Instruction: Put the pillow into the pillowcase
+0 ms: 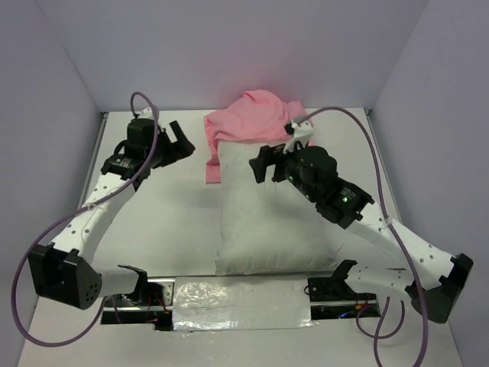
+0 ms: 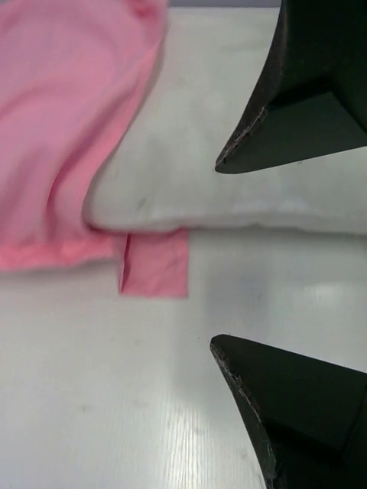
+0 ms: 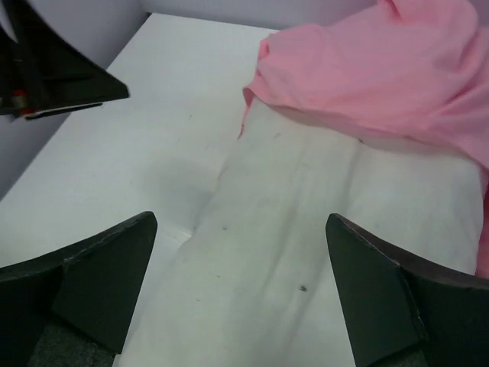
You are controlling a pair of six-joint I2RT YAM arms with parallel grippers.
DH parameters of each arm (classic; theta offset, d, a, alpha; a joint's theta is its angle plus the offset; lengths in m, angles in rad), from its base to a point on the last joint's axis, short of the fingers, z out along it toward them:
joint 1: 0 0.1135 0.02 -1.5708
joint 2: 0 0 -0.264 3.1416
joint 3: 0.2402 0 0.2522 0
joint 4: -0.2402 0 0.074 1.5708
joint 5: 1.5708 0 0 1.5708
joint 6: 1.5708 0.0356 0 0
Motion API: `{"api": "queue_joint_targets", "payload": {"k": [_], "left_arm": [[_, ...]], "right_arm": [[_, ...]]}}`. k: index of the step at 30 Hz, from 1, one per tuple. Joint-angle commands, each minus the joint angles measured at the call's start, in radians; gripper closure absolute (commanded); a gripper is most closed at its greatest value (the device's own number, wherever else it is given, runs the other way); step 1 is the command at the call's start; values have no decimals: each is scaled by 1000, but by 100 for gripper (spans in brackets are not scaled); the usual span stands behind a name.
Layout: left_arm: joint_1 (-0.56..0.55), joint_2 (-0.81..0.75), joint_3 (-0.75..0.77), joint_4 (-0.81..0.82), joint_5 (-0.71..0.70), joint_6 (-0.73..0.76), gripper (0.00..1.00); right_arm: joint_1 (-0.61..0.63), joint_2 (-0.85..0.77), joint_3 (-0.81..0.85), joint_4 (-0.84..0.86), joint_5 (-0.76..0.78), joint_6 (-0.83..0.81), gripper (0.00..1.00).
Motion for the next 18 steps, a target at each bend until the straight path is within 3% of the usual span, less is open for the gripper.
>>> {"api": "queue_joint_targets", "payload": {"k": [1,4,8,11,14,18], "left_arm": [[143,37,-71,82,165,12,1],[244,95,-69,100,194,54,1],[379,144,-111,201,340,81,1],[402,192,-128,258,364,106,1],[407,242,-126,306,423,143,1],[410,304,-102,280,424,178,1]], "right_arm": [[112,159,235,-257,154,-60,0],[204,391,433,-382,276,-71,0],[234,693,712,-607,352,-2,0],[240,893,931,-725,358,6,0],[240,1064,1049,-826,352,3,0],[229,1193,1076,-953,388,44,0]]}}
